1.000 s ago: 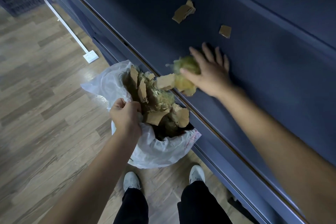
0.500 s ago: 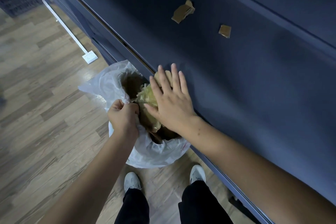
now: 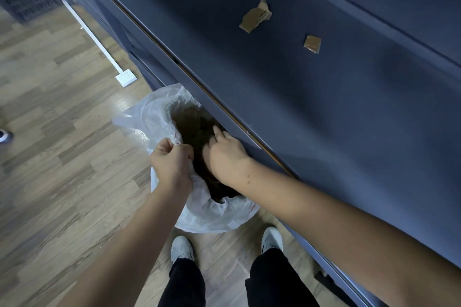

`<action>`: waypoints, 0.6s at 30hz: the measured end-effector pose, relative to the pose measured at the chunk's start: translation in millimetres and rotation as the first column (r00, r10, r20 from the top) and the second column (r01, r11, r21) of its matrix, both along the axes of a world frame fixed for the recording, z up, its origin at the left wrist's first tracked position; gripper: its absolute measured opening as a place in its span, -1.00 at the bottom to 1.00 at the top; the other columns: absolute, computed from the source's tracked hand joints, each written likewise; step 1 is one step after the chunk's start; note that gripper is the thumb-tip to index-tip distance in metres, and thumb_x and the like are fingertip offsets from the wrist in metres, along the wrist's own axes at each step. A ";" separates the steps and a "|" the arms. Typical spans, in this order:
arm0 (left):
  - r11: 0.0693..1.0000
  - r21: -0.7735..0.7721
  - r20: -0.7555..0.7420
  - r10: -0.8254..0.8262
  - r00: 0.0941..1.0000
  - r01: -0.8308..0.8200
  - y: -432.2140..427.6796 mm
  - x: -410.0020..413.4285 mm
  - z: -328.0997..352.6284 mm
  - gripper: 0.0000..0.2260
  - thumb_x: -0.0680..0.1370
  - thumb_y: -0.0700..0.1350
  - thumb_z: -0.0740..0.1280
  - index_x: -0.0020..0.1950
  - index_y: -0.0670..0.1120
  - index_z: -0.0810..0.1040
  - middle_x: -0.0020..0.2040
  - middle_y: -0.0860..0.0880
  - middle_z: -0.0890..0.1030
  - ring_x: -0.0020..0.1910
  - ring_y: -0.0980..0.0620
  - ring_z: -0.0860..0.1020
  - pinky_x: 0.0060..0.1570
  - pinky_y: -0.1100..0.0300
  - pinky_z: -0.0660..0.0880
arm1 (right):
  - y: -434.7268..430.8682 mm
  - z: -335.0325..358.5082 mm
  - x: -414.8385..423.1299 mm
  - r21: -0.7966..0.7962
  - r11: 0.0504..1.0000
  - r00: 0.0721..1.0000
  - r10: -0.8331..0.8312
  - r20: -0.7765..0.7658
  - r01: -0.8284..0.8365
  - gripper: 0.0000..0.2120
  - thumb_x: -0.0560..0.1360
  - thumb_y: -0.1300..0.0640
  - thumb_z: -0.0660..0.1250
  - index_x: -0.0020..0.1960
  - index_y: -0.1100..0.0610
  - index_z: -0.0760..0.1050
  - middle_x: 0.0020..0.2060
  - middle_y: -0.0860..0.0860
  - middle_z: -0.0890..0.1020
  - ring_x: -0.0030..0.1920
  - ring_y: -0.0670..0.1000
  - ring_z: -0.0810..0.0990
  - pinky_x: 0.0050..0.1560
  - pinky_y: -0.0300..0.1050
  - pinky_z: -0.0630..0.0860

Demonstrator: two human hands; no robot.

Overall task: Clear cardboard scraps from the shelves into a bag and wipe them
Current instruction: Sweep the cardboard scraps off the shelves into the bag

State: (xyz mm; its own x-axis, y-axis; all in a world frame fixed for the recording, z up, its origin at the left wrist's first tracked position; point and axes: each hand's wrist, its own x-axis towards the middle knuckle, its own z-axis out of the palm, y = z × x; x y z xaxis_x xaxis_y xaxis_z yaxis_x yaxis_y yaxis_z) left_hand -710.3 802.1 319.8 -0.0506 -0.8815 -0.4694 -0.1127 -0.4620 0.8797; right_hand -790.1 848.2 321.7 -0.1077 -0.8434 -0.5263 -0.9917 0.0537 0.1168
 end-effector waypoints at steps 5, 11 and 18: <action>1.000 0.019 -0.041 0.005 0.999 -0.004 -2.7 -1.9 3.9 -0.64 0.30 -0.50 0.16 -0.45 -0.09 0.15 -0.71 0.13 0.22 -0.70 0.19 0.18 -0.63 0.41 0.11 | 0.0 11.6 0.8 -0.260 0.965 0.994 -0.008 0.111 0.036 -0.55 0.60 0.27 -0.01 0.47 0.31 0.07 0.48 0.26 0.10 0.50 0.21 0.03 0.46 0.04 0.09; 0.999 0.020 -0.009 0.033 0.999 -0.033 -7.2 -3.6 5.6 -0.64 0.29 -0.50 0.17 -0.47 -0.09 0.13 -0.59 0.00 0.22 -0.60 0.12 0.19 -0.61 0.39 0.08 | -6.7 44.6 -38.9 -0.629 0.702 0.903 -0.046 0.427 0.333 -0.60 0.46 0.34 0.13 0.27 0.25 0.45 0.36 0.18 0.40 0.29 0.22 0.38 0.23 0.07 0.32; 1.000 0.002 0.008 0.002 1.000 -0.002 -3.7 -4.6 5.1 -0.62 0.28 -0.50 0.16 -0.47 -0.07 0.11 -0.58 0.04 0.19 -0.54 0.11 0.14 -0.63 0.41 0.07 | -14.7 32.3 -165.8 -0.551 0.554 0.765 -0.578 0.284 0.624 -0.43 0.57 -0.06 0.11 0.50 0.12 0.08 0.52 0.16 -0.01 0.50 0.22 -0.03 0.45 0.10 -0.02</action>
